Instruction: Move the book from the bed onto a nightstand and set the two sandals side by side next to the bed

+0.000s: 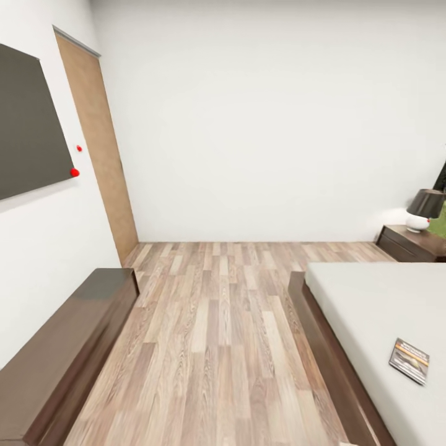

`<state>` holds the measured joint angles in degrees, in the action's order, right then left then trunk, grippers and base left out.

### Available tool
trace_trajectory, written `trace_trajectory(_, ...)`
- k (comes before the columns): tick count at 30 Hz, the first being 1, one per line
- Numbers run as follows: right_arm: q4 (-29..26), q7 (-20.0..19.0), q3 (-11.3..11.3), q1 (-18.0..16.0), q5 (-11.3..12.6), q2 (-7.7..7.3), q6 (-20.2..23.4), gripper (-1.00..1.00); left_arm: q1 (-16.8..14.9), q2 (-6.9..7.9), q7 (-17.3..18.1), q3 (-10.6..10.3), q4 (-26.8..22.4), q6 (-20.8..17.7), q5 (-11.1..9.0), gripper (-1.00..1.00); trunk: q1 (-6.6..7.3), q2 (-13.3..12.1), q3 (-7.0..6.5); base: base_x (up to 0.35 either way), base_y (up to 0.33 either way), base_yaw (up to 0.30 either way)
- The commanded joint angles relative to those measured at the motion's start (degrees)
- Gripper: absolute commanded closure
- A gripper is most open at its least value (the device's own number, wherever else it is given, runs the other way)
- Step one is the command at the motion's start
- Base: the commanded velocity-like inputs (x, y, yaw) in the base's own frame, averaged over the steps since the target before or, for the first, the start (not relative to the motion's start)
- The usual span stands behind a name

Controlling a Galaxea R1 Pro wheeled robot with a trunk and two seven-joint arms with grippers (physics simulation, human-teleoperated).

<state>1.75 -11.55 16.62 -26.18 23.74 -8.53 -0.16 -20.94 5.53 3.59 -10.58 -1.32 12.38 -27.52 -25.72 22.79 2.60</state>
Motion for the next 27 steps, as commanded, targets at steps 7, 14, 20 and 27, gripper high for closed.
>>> trace_trajectory(7, 0.18, -0.31, 0.44, -0.10, 0.61, 0.00, -0.02, -1.00, -0.06, 0.01, 0.28, -0.49, 0.09, 0.19, -0.61, -1.00, -0.07, 0.12, 0.13, 0.299, 0.000, -0.007)
trace_trajectory(14, 0.18, -0.31, 0.43, -0.10, 0.61, 0.00, -0.02, -1.00, -0.06, 0.01, 0.28, -0.50, 0.09, 0.19, -0.61, -1.00, -0.07, 0.12, -0.26, 0.047, 0.000, 0.000)
trace_trajectory(20, 0.18, -0.31, 0.43, -0.10, 0.61, 0.00, -0.02, -1.00, -0.06, 0.01, 0.28, -0.50, 0.09, 0.19, -0.61, -1.00, -0.07, 0.12, -0.80, 0.005, 0.000, 0.000)
trace_trajectory(27, 0.19, -0.31, 0.43, -0.10, 0.61, 0.00, -0.02, -1.00, -0.06, 0.01, 0.28, -0.50, 0.09, 0.19, -0.61, -1.00, -0.07, 0.12, -1.45, 0.204, 0.000, 0.000)
